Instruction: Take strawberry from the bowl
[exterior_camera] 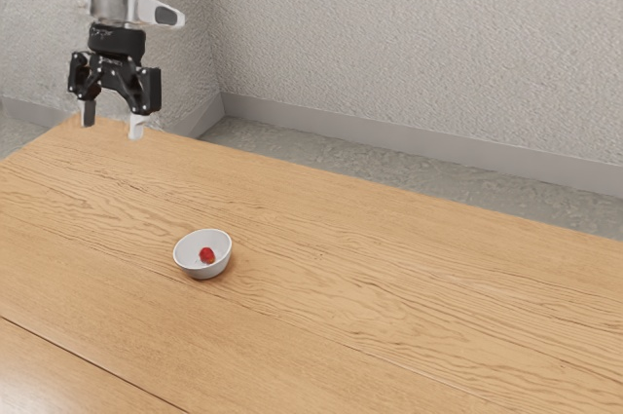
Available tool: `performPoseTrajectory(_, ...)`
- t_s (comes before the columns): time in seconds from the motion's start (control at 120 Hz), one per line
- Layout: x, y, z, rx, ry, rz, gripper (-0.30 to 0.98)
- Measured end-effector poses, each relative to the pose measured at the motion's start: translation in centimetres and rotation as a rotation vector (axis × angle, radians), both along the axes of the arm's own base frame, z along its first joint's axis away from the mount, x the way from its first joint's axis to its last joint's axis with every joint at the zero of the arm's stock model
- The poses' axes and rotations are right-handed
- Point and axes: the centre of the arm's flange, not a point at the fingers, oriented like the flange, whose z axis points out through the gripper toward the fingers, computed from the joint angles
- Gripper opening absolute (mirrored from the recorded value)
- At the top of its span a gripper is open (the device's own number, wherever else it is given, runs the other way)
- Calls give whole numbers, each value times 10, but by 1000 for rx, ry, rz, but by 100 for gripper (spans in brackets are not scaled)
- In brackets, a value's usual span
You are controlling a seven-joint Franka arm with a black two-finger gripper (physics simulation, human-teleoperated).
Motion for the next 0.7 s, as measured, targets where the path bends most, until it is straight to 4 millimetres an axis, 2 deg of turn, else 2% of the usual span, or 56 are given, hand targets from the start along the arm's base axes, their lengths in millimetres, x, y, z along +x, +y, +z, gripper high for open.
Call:
performPoseTrajectory(0.133,31,1,5,13,-221,-23,69)
performPoseTrajectory(0.25,44,-2,13,22,-333,-39,69)
performPoseTrajectory(0.292,46,-10,17,35,-363,-68,69)
performPoseTrajectory(0.333,46,-42,20,38,-381,-153,69)
performPoseTrajectory(0.383,35,-109,15,90,-381,-333,69)
performPoseTrajectory(0.4,23,-135,16,108,-385,-403,69)
performPoseTrajectory(0.442,-25,-197,4,134,-391,-594,69)
performPoseTrajectory(0.467,-45,-216,-14,140,-383,-681,68)
performPoseTrajectory(0.492,-46,-198,-40,154,-360,-694,68)
performPoseTrajectory(0.542,-35,-126,-90,173,-316,-638,66)
performPoseTrajectory(0.575,-25,-95,-120,177,-293,-624,65)
performPoseTrajectory(0.617,-10,-76,-153,179,-270,-639,63)
performPoseTrajectory(0.7,19,-54,-205,99,-256,-633,59)
